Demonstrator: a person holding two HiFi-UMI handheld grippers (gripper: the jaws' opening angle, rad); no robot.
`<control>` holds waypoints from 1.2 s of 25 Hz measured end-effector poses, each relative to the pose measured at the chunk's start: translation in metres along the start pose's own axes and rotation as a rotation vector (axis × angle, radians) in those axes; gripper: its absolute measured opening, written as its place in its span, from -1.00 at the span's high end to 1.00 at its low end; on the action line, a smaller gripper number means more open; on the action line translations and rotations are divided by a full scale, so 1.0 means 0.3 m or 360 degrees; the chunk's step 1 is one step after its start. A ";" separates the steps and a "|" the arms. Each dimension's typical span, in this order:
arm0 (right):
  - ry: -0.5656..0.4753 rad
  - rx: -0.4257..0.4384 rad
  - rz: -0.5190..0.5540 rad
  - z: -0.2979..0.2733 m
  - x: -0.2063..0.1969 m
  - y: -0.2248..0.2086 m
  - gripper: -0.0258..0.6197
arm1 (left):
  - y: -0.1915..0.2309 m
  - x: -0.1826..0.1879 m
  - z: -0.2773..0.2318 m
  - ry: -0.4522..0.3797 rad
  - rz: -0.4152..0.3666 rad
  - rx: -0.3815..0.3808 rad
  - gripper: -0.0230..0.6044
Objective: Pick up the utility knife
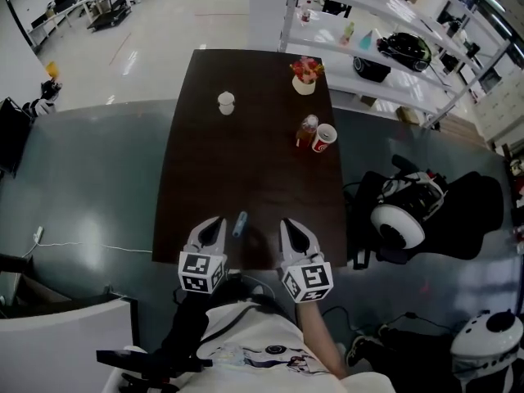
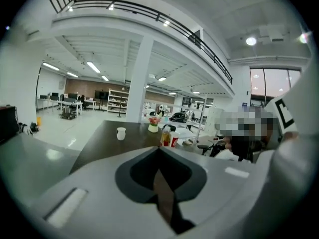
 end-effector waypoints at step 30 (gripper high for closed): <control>0.0498 -0.0064 -0.0047 -0.029 -0.183 -0.164 0.92 | 0.194 -0.537 -0.355 0.1018 0.0532 -0.0096 0.93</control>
Point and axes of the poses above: the fingertips, and each gripper's own axes: z backward along the fingers, y to its left, x out of its top, the point moved 10 cm from there along z, backward along the fingers, and after that the axes turned 10 degrees about -x, right-handed, at the moved point
